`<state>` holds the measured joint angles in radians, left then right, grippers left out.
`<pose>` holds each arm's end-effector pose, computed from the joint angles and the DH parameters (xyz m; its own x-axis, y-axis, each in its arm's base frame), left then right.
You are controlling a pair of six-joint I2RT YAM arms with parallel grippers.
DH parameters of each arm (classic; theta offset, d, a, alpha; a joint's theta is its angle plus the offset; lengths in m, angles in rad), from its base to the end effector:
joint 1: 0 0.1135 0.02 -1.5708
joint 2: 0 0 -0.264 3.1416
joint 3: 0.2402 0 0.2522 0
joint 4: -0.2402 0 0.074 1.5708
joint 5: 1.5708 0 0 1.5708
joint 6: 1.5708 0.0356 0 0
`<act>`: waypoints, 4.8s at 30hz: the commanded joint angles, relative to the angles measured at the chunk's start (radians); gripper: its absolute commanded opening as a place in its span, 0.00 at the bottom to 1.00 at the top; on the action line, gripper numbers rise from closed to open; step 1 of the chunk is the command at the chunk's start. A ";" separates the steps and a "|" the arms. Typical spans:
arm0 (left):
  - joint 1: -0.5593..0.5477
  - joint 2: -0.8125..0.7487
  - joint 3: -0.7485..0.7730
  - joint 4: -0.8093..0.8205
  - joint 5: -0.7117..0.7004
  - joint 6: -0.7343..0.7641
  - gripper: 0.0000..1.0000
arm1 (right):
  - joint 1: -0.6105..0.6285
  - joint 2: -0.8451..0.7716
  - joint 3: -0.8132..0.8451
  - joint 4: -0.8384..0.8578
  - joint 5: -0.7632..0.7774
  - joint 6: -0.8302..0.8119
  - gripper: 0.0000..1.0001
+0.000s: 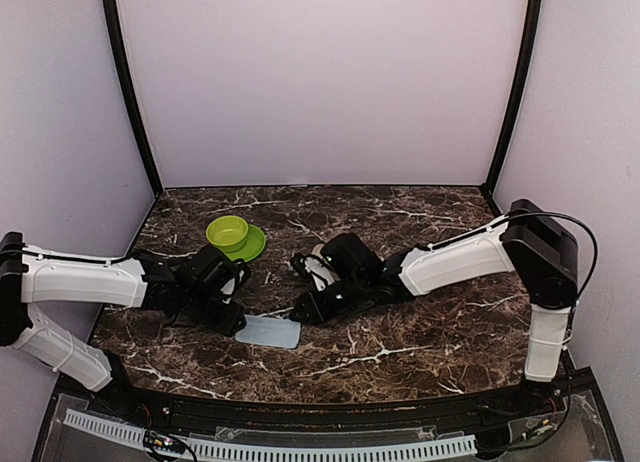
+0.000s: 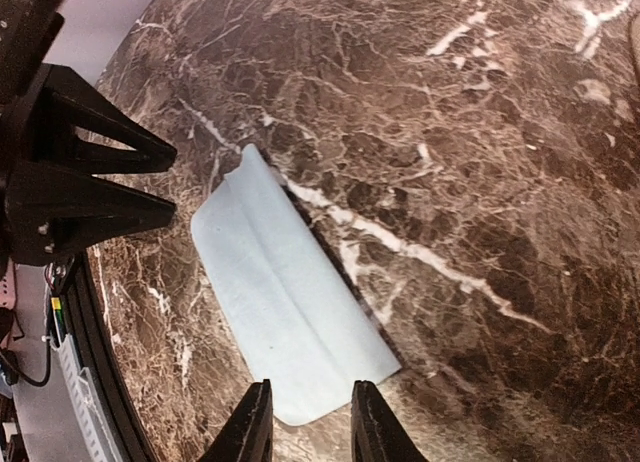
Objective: Organize the sunglasses
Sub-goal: Smooth out the glasses cleaning cloth at the center of the board, then pick up the folded cleaning cloth from the center of the board, then place the folded cleaning cloth in the sunglasses case.
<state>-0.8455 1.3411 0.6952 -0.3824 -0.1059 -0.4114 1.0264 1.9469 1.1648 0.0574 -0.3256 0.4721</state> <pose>0.1674 -0.1832 0.1773 -0.8038 0.3073 -0.5094 0.4217 0.8983 -0.1235 0.2045 0.3598 0.1576 -0.7308 -0.3751 -0.5704 -0.6762 0.5124 0.5293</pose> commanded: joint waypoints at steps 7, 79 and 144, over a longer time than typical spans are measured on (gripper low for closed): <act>0.158 0.046 0.012 0.161 0.151 0.084 0.33 | -0.026 0.078 0.071 -0.087 0.058 0.011 0.26; 0.209 0.133 -0.057 0.234 0.226 0.064 0.24 | -0.008 0.153 0.101 -0.077 0.031 0.039 0.19; 0.209 0.131 0.040 0.451 0.277 0.037 0.00 | -0.053 -0.087 -0.001 -0.105 0.176 -0.026 0.00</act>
<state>-0.6415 1.4425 0.6590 0.0315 0.1532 -0.3954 0.9916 1.9266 1.1805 -0.0364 -0.1963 0.4690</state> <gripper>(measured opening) 0.004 0.006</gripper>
